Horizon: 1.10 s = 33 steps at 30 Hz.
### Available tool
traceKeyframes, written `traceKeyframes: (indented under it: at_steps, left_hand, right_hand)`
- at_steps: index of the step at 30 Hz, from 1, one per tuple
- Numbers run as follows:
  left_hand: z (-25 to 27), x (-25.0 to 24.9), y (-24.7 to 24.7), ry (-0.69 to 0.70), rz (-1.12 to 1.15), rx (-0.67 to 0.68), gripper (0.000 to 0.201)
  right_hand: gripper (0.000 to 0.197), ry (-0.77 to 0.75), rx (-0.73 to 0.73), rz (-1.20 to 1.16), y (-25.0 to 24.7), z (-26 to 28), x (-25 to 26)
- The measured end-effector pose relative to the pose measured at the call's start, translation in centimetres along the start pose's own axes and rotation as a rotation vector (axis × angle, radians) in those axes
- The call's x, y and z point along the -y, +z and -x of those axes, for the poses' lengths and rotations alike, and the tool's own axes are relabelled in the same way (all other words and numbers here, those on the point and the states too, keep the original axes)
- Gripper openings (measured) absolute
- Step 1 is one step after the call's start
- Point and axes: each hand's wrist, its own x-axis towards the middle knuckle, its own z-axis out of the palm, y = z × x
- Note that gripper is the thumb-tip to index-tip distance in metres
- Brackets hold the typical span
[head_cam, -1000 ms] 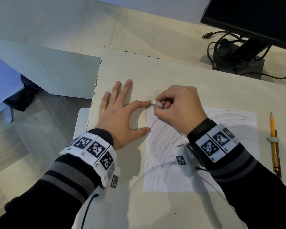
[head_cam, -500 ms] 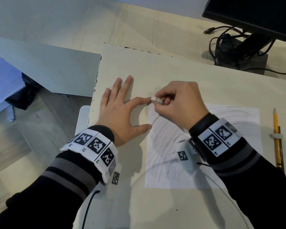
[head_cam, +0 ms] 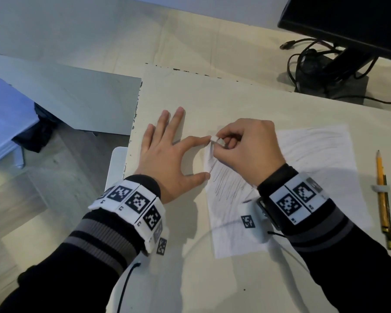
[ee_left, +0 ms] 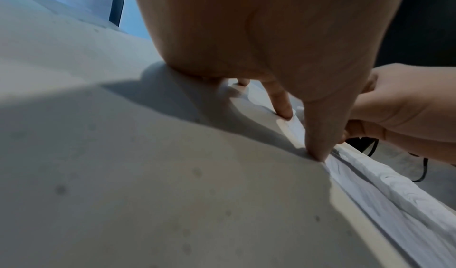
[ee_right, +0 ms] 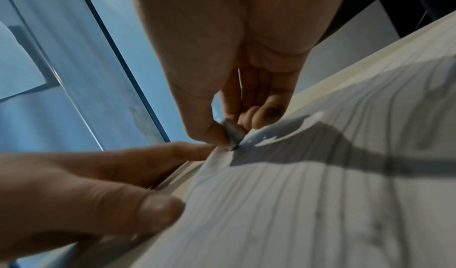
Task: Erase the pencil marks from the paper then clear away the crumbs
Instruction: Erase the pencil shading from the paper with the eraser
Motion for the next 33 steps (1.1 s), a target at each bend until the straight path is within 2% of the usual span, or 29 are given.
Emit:
traceKeyframes:
  at_steps: [5,11,14,18,21,25,29,33]
  left_hand:
    - [0.0,0.0,0.0,0.004,-0.005,-0.005,0.069]
    - [0.2,0.1,0.2,0.033,-0.043,-0.012,0.069]
    - [0.1,0.1,0.2,0.029,-0.06,-0.001,0.066]
    - [0.1,0.2,0.2,0.037,-0.042,-0.007,0.066]
    - [0.1,0.2,0.2,0.038,-0.048,-0.007,0.065]
    - [0.1,0.2,0.4,0.042,-0.041,-0.009,0.066]
    - [0.1,0.3,0.4,0.038,-0.049,-0.004,0.066]
    - [0.1,0.3,0.5,0.032,-0.048,-0.01,0.067]
  right_hand:
    - [0.009,0.135,-0.045,0.009,-2.1,-0.1,-1.3]
    - [0.004,0.12,-0.001,-0.133,0.1,0.5,0.0]
    - [0.003,0.175,-0.069,-0.105,0.1,0.3,-0.5]
    - [0.003,0.14,-0.024,-0.056,0.3,0.5,0.1]
    - [0.004,0.183,-0.068,0.014,-0.5,-0.2,-0.4]
    - [0.009,0.091,0.019,-0.02,-0.4,0.1,0.1]
    - [0.009,0.076,-0.02,0.05,-0.6,-0.5,-0.2]
    - [0.012,-0.034,0.06,0.117,-0.2,-0.2,0.2]
